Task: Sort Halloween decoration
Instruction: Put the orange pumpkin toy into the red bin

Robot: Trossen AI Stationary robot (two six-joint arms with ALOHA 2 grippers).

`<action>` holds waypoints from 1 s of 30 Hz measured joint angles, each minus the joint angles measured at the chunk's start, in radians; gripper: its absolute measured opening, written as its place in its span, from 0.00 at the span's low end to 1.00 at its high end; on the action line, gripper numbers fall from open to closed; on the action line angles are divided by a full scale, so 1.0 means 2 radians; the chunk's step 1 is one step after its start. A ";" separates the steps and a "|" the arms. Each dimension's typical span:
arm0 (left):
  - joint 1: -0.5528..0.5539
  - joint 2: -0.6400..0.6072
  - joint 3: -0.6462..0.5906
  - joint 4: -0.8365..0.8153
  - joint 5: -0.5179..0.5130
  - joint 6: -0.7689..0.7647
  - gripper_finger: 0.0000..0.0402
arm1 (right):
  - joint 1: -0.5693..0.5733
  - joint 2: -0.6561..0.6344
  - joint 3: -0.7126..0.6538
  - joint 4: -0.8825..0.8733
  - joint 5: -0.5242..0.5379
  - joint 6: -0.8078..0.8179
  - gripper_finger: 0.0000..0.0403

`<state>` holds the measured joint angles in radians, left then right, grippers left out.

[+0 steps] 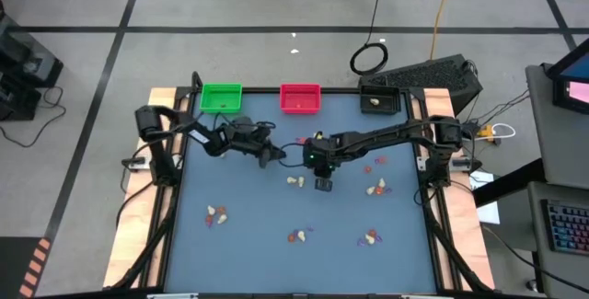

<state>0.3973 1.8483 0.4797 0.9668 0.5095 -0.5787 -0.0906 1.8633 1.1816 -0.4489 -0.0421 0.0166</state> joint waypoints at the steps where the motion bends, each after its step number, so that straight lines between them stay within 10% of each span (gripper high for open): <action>1: 0.000 0.005 0.001 0.009 0.000 -0.008 0.20 | 0.000 0.000 0.000 0.003 0.003 -0.002 0.15; 30: -0.035 0.013 0.087 -0.153 0.011 0.009 0.21 | 0.018 0.009 -0.004 0.041 0.007 -0.015 0.02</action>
<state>0.3275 1.8750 0.6536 0.6601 0.5310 -0.5614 -0.0548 1.8803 1.1737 -0.3661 -0.0273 -0.0128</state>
